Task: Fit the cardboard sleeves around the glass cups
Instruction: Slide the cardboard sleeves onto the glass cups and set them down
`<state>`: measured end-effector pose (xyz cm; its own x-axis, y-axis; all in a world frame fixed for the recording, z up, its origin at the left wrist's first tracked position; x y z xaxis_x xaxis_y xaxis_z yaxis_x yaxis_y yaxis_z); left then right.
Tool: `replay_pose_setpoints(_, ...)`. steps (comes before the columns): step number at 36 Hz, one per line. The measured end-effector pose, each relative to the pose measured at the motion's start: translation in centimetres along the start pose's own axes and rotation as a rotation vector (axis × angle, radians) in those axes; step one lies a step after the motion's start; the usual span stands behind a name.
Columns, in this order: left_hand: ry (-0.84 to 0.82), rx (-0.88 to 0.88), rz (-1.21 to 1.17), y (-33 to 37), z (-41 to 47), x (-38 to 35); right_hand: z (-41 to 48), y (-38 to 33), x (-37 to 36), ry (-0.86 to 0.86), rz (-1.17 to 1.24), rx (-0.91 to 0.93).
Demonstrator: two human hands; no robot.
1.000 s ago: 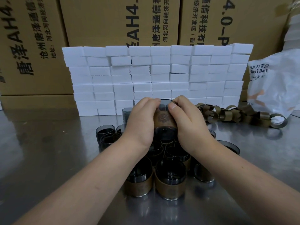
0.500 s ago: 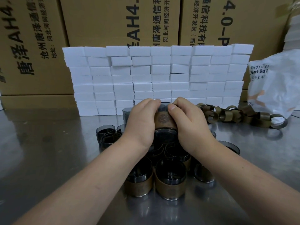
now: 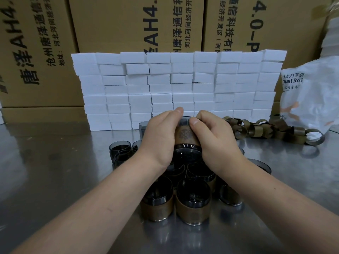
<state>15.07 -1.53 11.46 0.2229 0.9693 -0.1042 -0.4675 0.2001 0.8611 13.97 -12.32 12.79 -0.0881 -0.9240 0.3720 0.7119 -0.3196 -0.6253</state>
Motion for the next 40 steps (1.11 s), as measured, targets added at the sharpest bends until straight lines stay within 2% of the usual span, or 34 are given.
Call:
replay_pose_setpoints(29, -0.011, 0.011, 0.05, 0.2, 0.2, 0.3, 0.1, -0.5, -0.1, -0.048, 0.028, 0.058)
replay_pose_setpoints(36, -0.006, 0.007, 0.116, 0.5, 0.7, 0.9, 0.2, -1.0, -0.1, -0.03, -0.025, 0.086)
replay_pose_setpoints(38, 0.019, 0.03, 0.072, 0.4, 0.8, 1.2, 0.3, -1.3, -0.5, -0.083, -0.01, 0.096)
replay_pose_setpoints(40, 0.064, 0.071, 0.014, -0.1, 0.9, 1.8, 0.4, -1.5, -1.6, -0.217, -0.03, 0.093)
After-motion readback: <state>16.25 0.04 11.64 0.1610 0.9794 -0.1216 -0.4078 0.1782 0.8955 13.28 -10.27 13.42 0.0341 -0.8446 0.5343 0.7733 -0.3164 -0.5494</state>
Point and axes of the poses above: each hand's wrist, its own z-axis towards the middle knuckle, its own x-axis out of the back of the hand, y = z × x, the point moved 9 cm from there along z, towards the middle knuckle, and after that the axes turned 10 degrees about -y, right-handed, at the moved point
